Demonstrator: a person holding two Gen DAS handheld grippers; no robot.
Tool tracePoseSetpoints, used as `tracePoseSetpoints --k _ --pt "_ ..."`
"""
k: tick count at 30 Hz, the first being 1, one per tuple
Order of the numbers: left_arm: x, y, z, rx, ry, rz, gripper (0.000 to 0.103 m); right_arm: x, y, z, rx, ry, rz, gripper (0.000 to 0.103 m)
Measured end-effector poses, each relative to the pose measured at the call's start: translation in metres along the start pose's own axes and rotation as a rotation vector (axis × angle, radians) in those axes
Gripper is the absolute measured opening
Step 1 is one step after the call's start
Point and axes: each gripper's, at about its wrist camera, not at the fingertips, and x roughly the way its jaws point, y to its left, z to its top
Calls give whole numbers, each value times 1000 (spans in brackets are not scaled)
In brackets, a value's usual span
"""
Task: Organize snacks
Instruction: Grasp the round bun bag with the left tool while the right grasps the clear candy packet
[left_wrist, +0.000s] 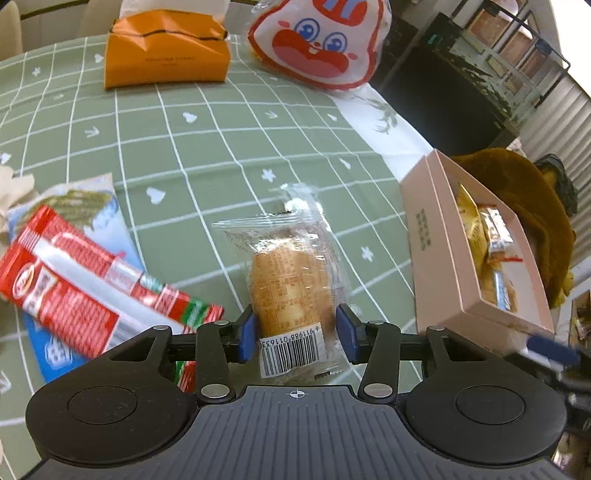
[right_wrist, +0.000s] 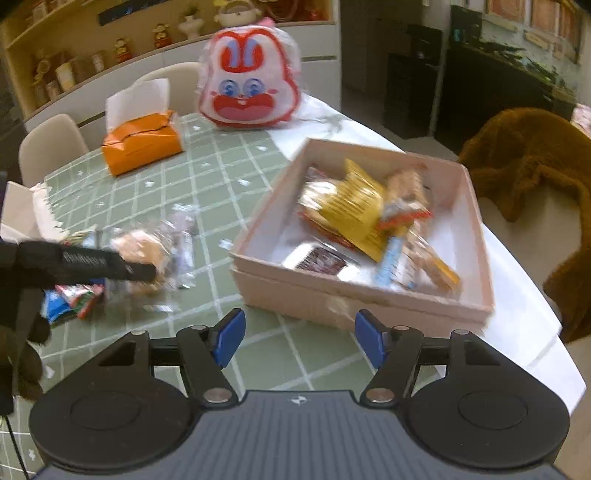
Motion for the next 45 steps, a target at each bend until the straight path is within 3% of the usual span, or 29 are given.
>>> tracePoseSetpoints --k 4,8,13,17,20,22,23,24,25,35,45 --pt "-10 4 -3 -6 -6 25 47 10 32 36 -93 -20 -7 79" --pt "-20 16 0 -41 -18 39 45 38 73 73 -175 -38 -25 83" --pt "-36 32 0 -66 -39 41 45 91 121 98 -247 49 -44 83" --pt "-41 45 -2 -104 -31 25 44 130 137 103 -200 146 27 82" --pt "-41 50 -1 -122 -30 15 44 153 136 102 -135 229 84 71" --pt "-40 51 -1 -125 -31 12 44 159 133 98 -111 261 89 58" --pt "-40 50 0 -125 -31 11 44 157 131 95 -111 262 85 55" --pt "-39 50 0 -124 -30 12 44 157 129 93 -110 269 83 42" --pt "-38 49 1 -124 -28 13 44 156 125 91 -101 274 92 38" --pt "-40 42 -7 -116 -14 10 44 118 109 54 -108 275 68 36" --pt "-34 5 -38 -46 65 -78 43 62 58 2 -45 260 31 36"
